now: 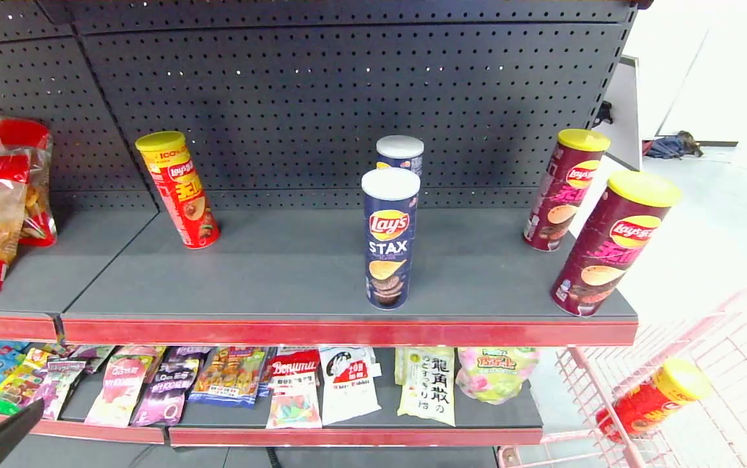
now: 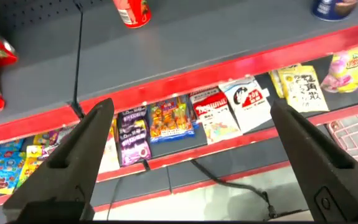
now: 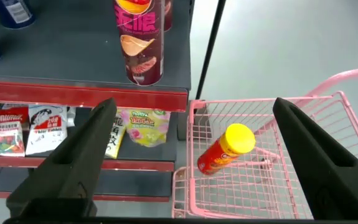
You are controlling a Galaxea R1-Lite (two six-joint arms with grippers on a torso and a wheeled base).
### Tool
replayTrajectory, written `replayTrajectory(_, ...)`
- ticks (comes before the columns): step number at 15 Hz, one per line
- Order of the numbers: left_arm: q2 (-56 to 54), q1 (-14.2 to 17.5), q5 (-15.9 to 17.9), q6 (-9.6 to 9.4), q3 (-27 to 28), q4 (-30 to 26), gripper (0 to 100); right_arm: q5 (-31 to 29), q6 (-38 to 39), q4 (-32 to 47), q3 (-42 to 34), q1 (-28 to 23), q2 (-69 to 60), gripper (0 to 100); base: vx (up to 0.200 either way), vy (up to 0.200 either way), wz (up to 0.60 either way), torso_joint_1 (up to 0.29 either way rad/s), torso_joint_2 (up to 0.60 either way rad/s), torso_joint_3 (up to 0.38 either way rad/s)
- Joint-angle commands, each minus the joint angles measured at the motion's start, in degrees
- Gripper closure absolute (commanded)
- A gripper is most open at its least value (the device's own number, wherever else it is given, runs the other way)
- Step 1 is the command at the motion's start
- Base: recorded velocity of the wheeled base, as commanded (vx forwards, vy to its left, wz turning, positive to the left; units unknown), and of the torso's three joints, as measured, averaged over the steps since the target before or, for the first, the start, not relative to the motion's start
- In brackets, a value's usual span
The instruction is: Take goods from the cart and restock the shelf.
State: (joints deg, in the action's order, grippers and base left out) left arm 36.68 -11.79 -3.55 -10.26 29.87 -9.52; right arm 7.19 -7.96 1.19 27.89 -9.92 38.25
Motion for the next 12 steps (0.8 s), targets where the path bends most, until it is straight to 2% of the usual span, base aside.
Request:
replayTrajectory(1,-2.1,-0.1,0.0,-0.02,-1.2,-0.1,0,0.1,-0.2,0.0,-0.5,0.0,0.2,0,0.0,0.0,-0.6,0.002,-0.01,0.002)
replayTrajectory(5,-6.0,-0.1,2.0,-0.11,-3.1,-0.2,0,0.1,-0.2,0.0,-0.6,0.0,0.2,0,0.0,0.0,-0.6,0.011,0.01,0.001)
replayTrajectory(8,-7.4,-0.1,2.0,-0.19,-3.8,-0.2,0,0.2,-0.2,-0.1,-0.7,0.3,0.2,0,0.0,0.0,-0.6,0.014,0.0,-0.002)
replayTrajectory(12,-8.6,-0.2,2.1,-0.55,-3.8,-0.9,0,0.1,-0.2,-0.2,-1.0,0.1,0.2,0,0.0,0.0,0.0,0.0,0.0,0.0)
